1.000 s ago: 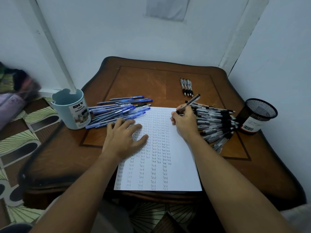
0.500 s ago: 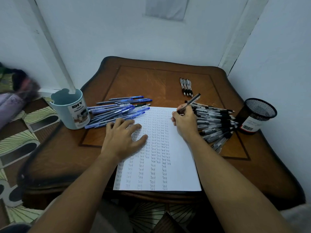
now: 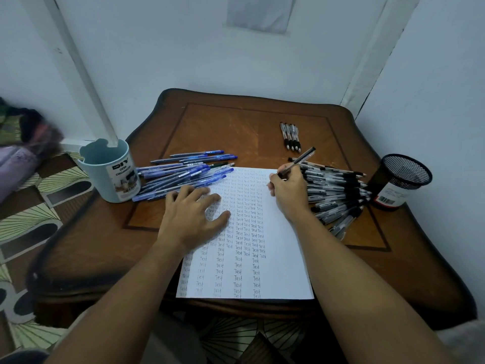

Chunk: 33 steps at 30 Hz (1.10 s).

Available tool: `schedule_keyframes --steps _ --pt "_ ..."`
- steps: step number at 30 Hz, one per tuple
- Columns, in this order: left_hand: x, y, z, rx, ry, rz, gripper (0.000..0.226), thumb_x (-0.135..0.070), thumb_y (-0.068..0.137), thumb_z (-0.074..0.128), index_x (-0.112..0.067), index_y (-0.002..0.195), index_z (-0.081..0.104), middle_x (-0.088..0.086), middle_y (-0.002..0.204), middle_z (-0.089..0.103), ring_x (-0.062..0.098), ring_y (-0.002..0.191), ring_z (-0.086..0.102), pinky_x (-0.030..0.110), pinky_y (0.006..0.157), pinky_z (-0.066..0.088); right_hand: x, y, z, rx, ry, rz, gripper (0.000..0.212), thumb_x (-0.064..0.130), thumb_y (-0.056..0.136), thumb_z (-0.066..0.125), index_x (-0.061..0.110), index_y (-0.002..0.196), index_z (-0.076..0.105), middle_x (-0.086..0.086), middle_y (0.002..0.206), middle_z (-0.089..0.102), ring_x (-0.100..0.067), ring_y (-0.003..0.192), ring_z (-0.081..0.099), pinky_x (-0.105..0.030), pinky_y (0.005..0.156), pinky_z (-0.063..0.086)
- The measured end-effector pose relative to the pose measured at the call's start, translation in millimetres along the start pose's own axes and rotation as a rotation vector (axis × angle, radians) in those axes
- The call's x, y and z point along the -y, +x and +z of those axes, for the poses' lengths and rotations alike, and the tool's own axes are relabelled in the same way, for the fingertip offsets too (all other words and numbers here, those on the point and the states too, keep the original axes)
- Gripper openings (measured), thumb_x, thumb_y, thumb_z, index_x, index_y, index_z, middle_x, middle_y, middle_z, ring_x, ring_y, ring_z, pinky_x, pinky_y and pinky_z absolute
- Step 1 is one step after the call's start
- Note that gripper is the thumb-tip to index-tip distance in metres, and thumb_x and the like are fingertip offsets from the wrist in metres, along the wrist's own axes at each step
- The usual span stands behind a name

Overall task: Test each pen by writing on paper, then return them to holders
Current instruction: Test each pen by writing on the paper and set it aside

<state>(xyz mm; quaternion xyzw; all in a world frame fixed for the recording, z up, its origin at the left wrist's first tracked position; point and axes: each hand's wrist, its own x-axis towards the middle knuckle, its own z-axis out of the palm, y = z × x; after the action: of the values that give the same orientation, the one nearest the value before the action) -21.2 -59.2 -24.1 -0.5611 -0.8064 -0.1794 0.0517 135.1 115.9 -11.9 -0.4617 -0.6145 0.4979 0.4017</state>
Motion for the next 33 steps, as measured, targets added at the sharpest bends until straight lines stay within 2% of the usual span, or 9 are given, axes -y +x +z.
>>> schedule_keyframes --steps 5,8,11,14,16,18,22,27,33 --pt "0.2 -0.2 -0.8 0.019 0.006 0.006 0.073 -0.079 0.079 0.026 -0.036 0.125 0.064 -0.012 0.140 0.054 0.013 0.128 0.036 0.044 0.102 0.022 -0.3 0.4 4.8 -0.035 -0.021 0.018 0.025 0.007 0.091 0.058 0.029 0.085 0.049 -0.006 0.083 0.060 -0.023 0.074 0.060 -0.035 0.062 0.047" --pt "0.4 0.6 -0.5 0.018 0.015 0.008 0.072 -0.078 0.079 0.027 -0.037 0.125 0.065 -0.011 0.139 0.055 0.013 0.127 0.038 0.044 0.101 0.023 2.5 2.4 6.0 -0.048 0.015 0.048 0.012 0.024 0.095 0.057 0.026 0.086 0.049 -0.007 0.082 0.061 -0.023 0.072 0.060 -0.038 0.063 0.047" --pt "0.4 0.2 -0.4 0.001 0.011 0.009 0.068 -0.077 0.080 0.030 -0.037 0.121 0.067 -0.011 0.137 0.058 0.014 0.125 0.040 0.045 0.100 0.024 13.9 2.4 6.8 -0.039 0.066 0.109 0.041 0.050 0.104 0.039 0.020 0.079 0.051 -0.008 0.079 0.061 -0.022 0.066 0.056 -0.037 0.059 0.044" --pt "0.1 0.5 -0.1 -0.001 0.009 0.014 0.068 -0.077 0.080 0.031 -0.037 0.122 0.067 -0.010 0.137 0.058 0.015 0.125 0.041 0.044 0.099 0.024 25.9 5.0 6.1 -0.024 0.105 0.111 0.048 0.040 0.108 0.033 0.013 0.075 0.055 -0.008 0.071 0.060 -0.020 0.062 0.058 -0.036 0.062 0.051" --pt "0.3 0.9 0.5 -0.008 0.010 0.016 0.068 -0.077 0.080 0.032 -0.036 0.121 0.068 -0.010 0.136 0.059 0.015 0.124 0.041 0.044 0.099 0.024 34.6 7.7 6.6 0.033 0.237 0.137 0.037 0.027 0.109 0.038 0.007 0.086 0.057 -0.009 0.072 0.058 -0.019 0.058 0.059 -0.031 0.058 0.053" --pt "0.2 0.9 0.9 -0.009 0.016 0.012 0.067 -0.077 0.080 0.033 -0.037 0.120 0.068 -0.011 0.135 0.060 0.015 0.124 0.042 0.044 0.099 0.024 40.7 10.5 5.7 0.082 0.290 0.200 0.026 0.021 0.109 0.039 0.002 0.103 0.056 -0.010 0.074 0.058 -0.016 0.054 0.054 -0.024 0.046 0.044" --pt "-0.5 1.5 1.2 -0.027 0.005 0.019 0.065 -0.077 0.080 0.035 -0.037 0.118 0.069 -0.010 0.133 0.061 0.016 0.123 0.043 0.044 0.098 0.025 46.1 11.7 2.9 0.094 0.250 0.249 0.024 0.033 0.108 0.040 0.016 0.120 0.052 -0.006 0.072 0.058 -0.012 0.052 0.047 -0.022 0.044 0.033" --pt "-1.3 2.3 0.5 -0.026 0.001 0.020 0.066 -0.076 0.080 0.034 -0.036 0.118 0.069 -0.010 0.134 0.061 0.016 0.124 0.043 0.045 0.098 0.025 49.3 14.4 4.9 0.078 0.292 0.241 0.027 0.037 0.108 0.039 0.021 0.106 0.061 -0.001 0.063 0.045 -0.009 0.047 0.042 -0.022 0.043 0.027" --pt "0.2 1.4 0.4 -0.014 0.013 0.023 0.068 -0.077 0.080 0.032 -0.036 0.121 0.068 -0.010 0.136 0.059 0.016 0.125 0.041 0.044 0.098 0.025 46.5 16.4 7.8 0.125 0.299 0.201 0.024 0.035 0.106 0.044 0.020 0.099 0.060 0.001 0.063 0.045 -0.009 0.049 0.042 -0.022 0.044 0.029"
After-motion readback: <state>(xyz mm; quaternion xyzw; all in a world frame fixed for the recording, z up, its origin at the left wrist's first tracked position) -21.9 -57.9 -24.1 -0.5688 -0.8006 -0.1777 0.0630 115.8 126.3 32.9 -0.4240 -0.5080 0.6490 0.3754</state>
